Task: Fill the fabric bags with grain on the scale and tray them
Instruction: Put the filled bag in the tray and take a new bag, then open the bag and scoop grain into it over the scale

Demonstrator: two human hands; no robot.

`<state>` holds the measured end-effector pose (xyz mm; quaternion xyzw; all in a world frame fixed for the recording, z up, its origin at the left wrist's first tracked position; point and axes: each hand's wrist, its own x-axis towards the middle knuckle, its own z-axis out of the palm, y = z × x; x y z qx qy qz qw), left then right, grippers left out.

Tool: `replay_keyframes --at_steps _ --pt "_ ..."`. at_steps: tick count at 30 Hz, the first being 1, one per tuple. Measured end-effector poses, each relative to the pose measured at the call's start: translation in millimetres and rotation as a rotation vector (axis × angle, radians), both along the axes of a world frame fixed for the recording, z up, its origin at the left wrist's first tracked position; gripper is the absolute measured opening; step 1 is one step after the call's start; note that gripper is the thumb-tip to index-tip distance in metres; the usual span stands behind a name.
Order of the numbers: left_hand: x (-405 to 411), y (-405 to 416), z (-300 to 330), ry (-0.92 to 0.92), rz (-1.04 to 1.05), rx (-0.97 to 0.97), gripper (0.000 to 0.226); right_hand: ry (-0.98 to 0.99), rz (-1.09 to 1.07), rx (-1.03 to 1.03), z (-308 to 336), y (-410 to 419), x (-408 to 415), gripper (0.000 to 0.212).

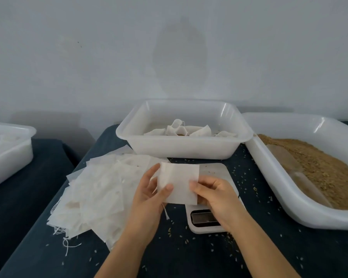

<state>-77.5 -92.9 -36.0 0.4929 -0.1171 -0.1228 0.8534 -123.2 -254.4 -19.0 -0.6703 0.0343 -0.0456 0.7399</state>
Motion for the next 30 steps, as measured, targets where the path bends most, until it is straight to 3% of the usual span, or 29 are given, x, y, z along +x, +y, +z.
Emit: replay_keyframes --at_steps 4,6,9,12,15,17,20,22,25,30 --pt "2 2 -2 0.041 0.086 0.005 0.048 0.017 -0.037 0.034 -1 -5 2 0.024" --pt "3 3 -3 0.083 0.049 -0.001 0.047 0.015 -0.080 0.026 -1 -9 2 0.010" --pt "1 2 -2 0.109 -0.053 0.022 0.034 -0.007 -0.189 -0.059 -1 -13 2 0.012" --pt "-6 -1 1 0.021 0.043 0.172 0.022 -0.123 -0.366 -0.290 -1 -8 1 0.021" --pt "-9 -3 4 -0.075 0.178 0.336 0.018 -0.373 -0.533 -0.523 -6 1 -2 0.030" --pt "-10 -4 4 -0.110 0.246 0.382 0.009 -0.450 -0.473 -0.539 -8 7 -4 0.023" --pt "-10 -8 5 -0.214 0.323 0.503 0.008 -0.348 -0.276 -0.448 -2 20 -1 0.020" --pt "-12 -12 7 -0.295 0.339 0.576 0.017 -0.267 -0.174 -0.517 2 27 6 0.019" --pt "-10 -13 13 -0.351 0.291 0.600 0.020 -0.237 -0.130 -0.600 9 26 14 0.005" --pt "5 -10 33 -0.309 0.091 0.563 0.012 -0.041 -0.037 -0.663 35 4 26 0.019"
